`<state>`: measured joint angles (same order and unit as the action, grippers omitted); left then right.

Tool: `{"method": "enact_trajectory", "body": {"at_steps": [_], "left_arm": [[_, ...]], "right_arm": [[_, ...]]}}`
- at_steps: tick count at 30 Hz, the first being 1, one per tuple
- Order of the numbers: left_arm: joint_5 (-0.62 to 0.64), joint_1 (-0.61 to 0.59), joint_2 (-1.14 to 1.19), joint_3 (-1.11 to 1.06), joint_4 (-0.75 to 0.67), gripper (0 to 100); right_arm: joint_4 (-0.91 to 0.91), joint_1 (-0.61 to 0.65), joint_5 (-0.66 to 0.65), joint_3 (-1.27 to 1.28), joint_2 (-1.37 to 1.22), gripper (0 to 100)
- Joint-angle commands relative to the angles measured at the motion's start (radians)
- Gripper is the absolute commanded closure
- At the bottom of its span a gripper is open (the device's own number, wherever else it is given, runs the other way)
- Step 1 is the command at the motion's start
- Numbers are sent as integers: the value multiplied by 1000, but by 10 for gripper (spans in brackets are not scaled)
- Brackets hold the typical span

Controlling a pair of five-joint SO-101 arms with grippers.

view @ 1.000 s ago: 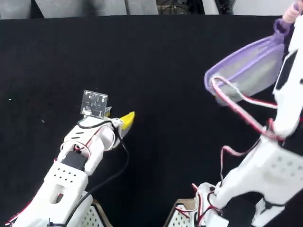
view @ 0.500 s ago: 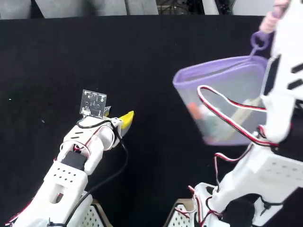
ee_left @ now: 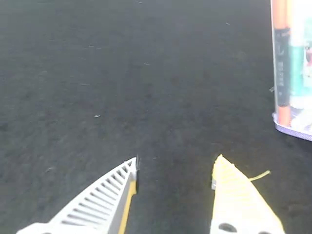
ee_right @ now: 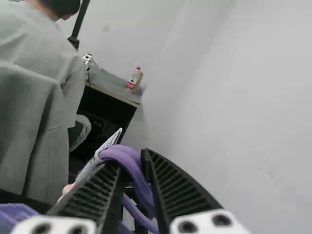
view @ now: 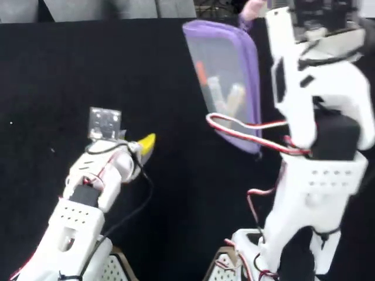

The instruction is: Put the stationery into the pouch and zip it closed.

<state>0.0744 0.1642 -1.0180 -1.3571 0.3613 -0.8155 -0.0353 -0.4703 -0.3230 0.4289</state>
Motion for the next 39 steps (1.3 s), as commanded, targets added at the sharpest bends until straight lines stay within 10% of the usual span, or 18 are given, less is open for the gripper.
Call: {"method": "enact_trajectory", "body": {"at_steps": [1, 19, 32, 39], "left_arm": [[92, -47, -15, 142, 114, 751], [221, 105, -827, 8, 374, 747], [160, 272, -793, 48, 427, 750], [146, 271, -792, -67, 195, 752]], "right_arm": [[8, 89, -18, 50, 27, 987], [-17, 249, -12, 102, 28, 987], [-34, 267, -12, 102, 28, 987], [-29, 269, -12, 134, 31, 987]]}}
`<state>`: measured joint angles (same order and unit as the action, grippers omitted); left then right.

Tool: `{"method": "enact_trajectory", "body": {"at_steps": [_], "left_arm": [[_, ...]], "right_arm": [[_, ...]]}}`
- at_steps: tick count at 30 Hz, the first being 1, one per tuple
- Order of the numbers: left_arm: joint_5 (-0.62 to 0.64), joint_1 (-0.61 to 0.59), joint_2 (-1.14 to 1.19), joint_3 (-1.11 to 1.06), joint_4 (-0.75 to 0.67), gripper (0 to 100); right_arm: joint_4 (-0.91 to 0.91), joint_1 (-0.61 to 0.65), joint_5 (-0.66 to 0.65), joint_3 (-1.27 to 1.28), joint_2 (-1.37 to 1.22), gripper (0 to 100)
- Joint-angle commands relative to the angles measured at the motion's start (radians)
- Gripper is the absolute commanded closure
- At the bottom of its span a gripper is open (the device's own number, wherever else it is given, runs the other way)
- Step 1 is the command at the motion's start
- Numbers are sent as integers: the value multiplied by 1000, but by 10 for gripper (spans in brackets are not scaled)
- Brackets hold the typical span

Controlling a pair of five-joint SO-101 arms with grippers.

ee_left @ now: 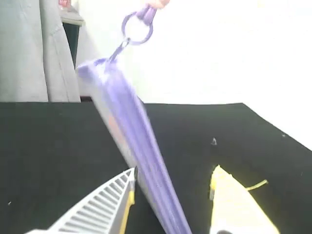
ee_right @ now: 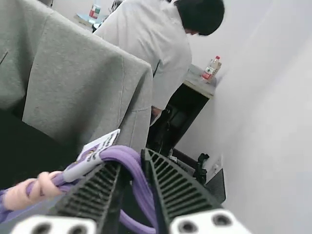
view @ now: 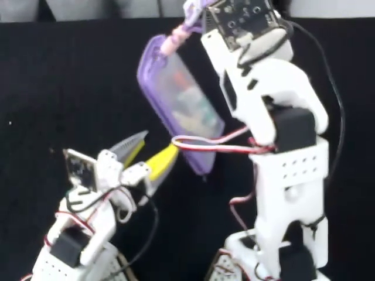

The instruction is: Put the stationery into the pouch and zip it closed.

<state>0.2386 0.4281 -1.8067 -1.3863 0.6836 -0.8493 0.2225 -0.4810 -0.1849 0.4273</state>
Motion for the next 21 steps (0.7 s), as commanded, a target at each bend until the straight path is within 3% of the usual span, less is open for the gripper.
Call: {"method": "enact_trajectory", "body": {"at_steps": [1, 8, 14, 21], "left_arm": [[-20, 7, -3, -48, -157, 755], [-21, -93, 87, -51, -318, 787], [-20, -97, 402, 38, -453, 786], [-14, -105, 802, 295, -468, 791]], "right_arm": [[2, 11, -2, -4, 33, 987], [-2, 11, -2, 7, 36, 987], [-2, 11, -2, 7, 36, 987], [-2, 6, -2, 8, 36, 987]]}}
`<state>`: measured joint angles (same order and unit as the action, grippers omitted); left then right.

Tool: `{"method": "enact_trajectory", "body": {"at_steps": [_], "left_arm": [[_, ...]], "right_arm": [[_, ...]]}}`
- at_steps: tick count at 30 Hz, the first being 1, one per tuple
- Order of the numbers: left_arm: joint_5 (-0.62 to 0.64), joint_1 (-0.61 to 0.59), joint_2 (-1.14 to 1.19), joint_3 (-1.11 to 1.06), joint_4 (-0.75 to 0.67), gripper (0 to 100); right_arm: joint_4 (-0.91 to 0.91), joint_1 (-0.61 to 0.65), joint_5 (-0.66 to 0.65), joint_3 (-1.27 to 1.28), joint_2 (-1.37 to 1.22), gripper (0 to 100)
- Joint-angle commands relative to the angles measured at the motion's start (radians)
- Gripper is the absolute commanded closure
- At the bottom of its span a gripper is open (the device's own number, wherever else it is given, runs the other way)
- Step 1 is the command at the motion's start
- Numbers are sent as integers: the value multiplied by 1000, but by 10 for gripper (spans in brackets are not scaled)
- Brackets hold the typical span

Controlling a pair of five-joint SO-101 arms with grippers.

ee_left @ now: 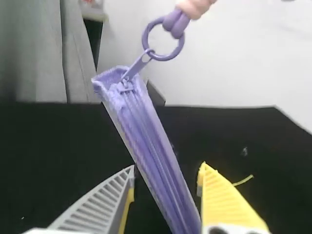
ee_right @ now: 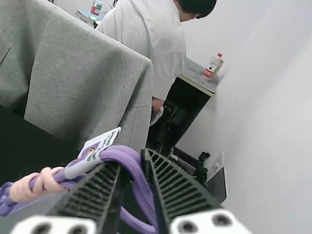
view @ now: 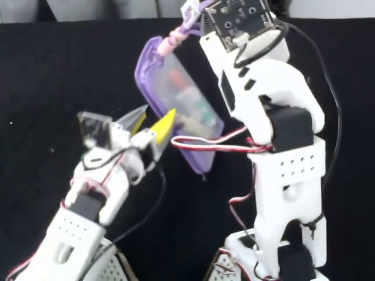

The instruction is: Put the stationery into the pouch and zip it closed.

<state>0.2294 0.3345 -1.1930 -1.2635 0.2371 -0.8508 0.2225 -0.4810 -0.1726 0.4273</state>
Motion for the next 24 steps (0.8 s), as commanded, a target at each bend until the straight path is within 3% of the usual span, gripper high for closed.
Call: {"method": "enact_trajectory", "body": {"at_steps": [1, 7, 11, 15, 20, 24], "left_arm": [[-3, -13, 232, 199, -21, 791], [-3, -13, 417, 292, -120, 805], [-6, -13, 474, 285, -187, 962], [-9, -12, 474, 285, -167, 961], [-12, -2, 356, 263, -112, 972], [-133, 7, 144, 222, -35, 972]], "right_arm": [[0, 6, -2, -4, 36, 987], [0, 5, -2, -2, 36, 987], [6, 3, -5, 33, 38, 987], [58, -28, -8, 77, 38, 987], [270, -107, -8, 125, 30, 987], [393, -175, -8, 122, 28, 987]]}}
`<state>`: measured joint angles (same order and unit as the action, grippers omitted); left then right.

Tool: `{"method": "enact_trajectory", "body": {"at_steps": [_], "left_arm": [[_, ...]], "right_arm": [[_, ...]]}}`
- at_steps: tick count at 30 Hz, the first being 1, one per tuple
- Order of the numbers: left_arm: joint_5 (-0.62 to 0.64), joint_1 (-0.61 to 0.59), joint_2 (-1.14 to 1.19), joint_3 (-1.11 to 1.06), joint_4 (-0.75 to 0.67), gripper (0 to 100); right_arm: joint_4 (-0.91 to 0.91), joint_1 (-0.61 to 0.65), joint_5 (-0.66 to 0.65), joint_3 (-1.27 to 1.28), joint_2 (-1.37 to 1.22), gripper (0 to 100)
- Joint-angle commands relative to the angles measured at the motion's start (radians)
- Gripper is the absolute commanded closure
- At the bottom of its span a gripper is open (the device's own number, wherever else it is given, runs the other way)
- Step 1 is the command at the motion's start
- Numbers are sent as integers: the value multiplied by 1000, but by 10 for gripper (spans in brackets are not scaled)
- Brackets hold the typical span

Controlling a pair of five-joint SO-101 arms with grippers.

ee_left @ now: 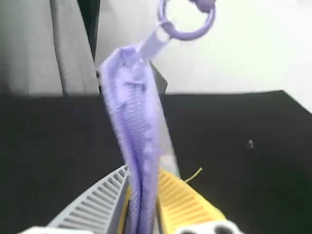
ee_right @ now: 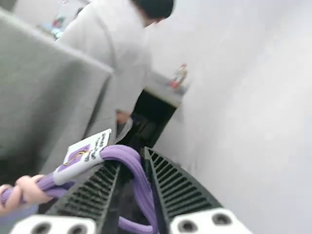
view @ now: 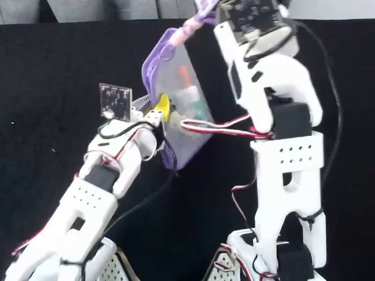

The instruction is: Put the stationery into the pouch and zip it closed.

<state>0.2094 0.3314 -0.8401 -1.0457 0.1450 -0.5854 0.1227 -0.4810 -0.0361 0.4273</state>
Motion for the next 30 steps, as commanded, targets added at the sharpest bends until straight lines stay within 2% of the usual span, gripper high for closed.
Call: {"method": "enact_trajectory", "body": {"at_steps": [1, 4, 8, 11, 13, 17, 20, 30], "left_arm": [[-149, 28, -270, -12, 81, 972], [-227, 113, -471, -47, 183, 972], [-245, 206, -747, -48, 342, 972], [-245, 191, -911, -56, 391, 972], [-239, 137, -984, -58, 408, 972], [-233, 44, -976, -19, 428, 973], [-166, -4, -980, 10, 462, 973], [-130, -24, -980, 97, 520, 973]], "right_arm": [[152, -87, -8, -18, 28, 987], [238, -121, -8, -18, 28, 985], [298, -176, -8, -10, 27, 985], [293, -213, -5, -10, 15, 985], [293, -235, -6, -10, -16, 985], [293, -275, -8, -10, -111, 985], [299, -315, -8, -13, -194, 985], [305, -373, -9, -19, -456, 986]]}}
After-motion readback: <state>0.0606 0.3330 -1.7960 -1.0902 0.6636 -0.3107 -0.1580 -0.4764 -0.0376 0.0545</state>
